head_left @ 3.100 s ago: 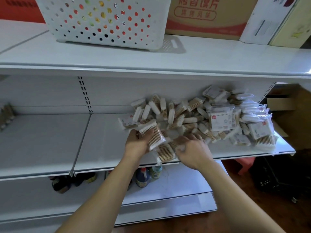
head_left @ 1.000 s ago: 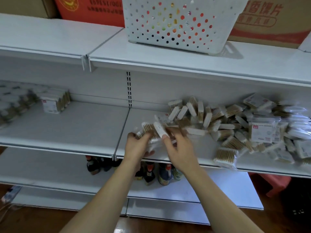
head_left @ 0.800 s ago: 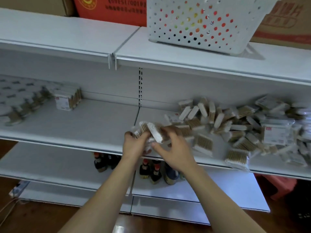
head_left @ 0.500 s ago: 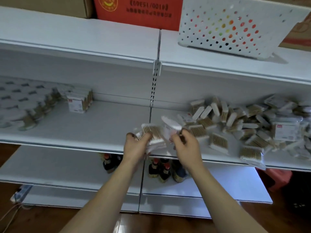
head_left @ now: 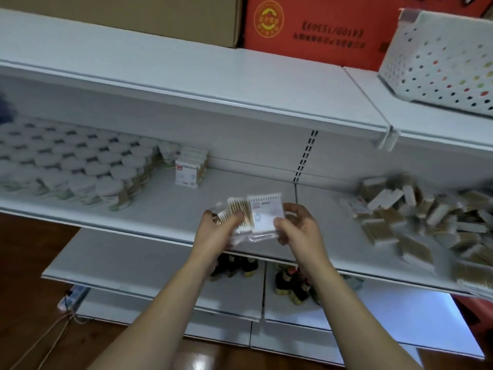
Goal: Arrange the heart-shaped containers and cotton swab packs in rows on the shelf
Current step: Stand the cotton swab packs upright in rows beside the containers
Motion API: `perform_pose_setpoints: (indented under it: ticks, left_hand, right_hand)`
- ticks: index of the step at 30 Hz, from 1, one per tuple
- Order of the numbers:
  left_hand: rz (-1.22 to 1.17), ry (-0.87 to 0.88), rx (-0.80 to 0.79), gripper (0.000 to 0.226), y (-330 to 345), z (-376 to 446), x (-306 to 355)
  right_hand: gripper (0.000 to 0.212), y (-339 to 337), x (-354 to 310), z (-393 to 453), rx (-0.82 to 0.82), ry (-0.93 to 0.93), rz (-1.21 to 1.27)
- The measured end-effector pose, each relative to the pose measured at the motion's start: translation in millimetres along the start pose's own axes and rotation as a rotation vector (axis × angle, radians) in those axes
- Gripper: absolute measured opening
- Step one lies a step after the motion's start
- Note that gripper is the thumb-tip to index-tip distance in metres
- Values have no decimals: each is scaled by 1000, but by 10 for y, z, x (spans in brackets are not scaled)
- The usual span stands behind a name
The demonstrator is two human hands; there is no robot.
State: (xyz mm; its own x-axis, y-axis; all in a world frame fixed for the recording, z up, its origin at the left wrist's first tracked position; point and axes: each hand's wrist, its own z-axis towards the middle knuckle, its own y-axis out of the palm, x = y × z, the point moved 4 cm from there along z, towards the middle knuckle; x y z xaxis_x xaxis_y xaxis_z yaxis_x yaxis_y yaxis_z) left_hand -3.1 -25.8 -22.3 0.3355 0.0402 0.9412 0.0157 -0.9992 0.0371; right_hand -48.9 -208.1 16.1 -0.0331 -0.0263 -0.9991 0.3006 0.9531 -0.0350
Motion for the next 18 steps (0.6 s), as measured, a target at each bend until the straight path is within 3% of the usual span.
perform_pose_setpoints:
  ticks: [3, 6, 9, 15, 18]
  left_hand:
    - [11, 29, 52, 46, -215, 104, 117]
    - [13, 40, 119, 45, -491, 186, 193]
    - [18, 35, 212, 49, -790, 275, 270]
    - [34, 22, 292, 53, -1290, 461, 332]
    - [50, 77, 266, 52, -1457, 572, 412]
  right_hand:
    - [32, 181, -41, 235, 9, -4, 51]
    - [39, 478, -21, 498, -125, 143, 171]
    - [43, 842, -30, 701, -204, 123, 55]
    - [38, 1330, -12, 1063, -9, -7, -151]
    - [15, 1477, -44, 1216, 58, -130, -366]
